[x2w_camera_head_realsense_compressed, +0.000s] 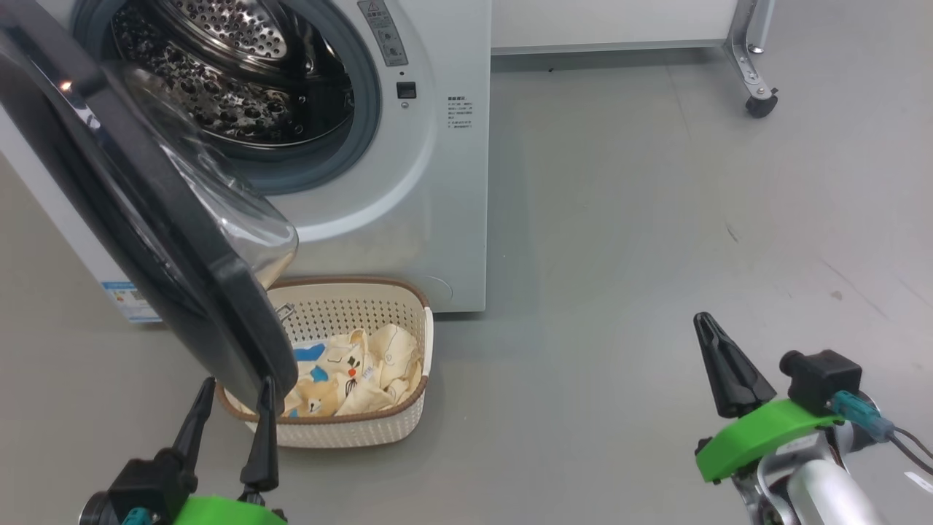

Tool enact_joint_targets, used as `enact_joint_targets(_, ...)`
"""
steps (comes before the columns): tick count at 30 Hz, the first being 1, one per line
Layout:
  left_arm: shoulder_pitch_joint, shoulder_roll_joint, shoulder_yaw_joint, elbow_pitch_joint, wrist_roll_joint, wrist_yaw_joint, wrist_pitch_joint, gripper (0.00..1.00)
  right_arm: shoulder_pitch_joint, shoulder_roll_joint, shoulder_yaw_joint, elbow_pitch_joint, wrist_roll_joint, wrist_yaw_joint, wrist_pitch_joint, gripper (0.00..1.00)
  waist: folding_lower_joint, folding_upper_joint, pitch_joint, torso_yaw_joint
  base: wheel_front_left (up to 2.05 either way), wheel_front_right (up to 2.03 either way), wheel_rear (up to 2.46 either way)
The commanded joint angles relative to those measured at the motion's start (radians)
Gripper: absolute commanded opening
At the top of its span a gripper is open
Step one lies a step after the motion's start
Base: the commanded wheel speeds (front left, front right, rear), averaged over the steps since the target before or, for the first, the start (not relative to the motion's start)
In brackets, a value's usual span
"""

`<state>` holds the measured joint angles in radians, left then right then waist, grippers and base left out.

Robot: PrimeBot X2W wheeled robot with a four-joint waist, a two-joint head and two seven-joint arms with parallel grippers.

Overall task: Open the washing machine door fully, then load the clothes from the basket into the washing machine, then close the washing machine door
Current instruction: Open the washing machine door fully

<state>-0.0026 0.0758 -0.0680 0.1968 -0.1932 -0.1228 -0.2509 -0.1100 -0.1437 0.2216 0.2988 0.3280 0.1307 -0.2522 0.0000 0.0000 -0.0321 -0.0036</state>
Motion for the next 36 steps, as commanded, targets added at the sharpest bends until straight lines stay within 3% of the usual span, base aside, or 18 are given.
enact_joint_targets(1,-0.031,0.012,0.040,-0.036,0.007,-0.001,-0.011,1.00,-0.018,0.002,-0.006,-0.037,-0.024,0.000,-0.009,0.63,0.0000,0.0000,0.002,0.000,0.00,0.00,0.00)
enact_joint_targets(2,-0.031,0.012,0.042,-0.036,0.007,-0.002,-0.011,1.00,-0.013,0.015,-0.027,-0.043,-0.039,0.000,-0.009,1.00,0.0000,0.0000,0.004,0.000,0.00,0.00,0.00)
enact_joint_targets(13,-0.041,0.011,0.057,-0.030,0.011,-0.003,-0.011,1.00,0.006,0.069,-0.088,-0.055,-0.121,0.000,-0.009,1.00,0.0000,0.0000,0.023,-0.002,0.00,0.00,0.00)
enact_joint_targets(36,-0.043,-0.004,0.070,-0.014,0.019,-0.005,-0.011,1.00,0.000,0.087,-0.096,-0.057,-0.156,0.000,-0.009,1.00,0.0000,0.0000,0.025,-0.003,0.00,0.00,0.00)
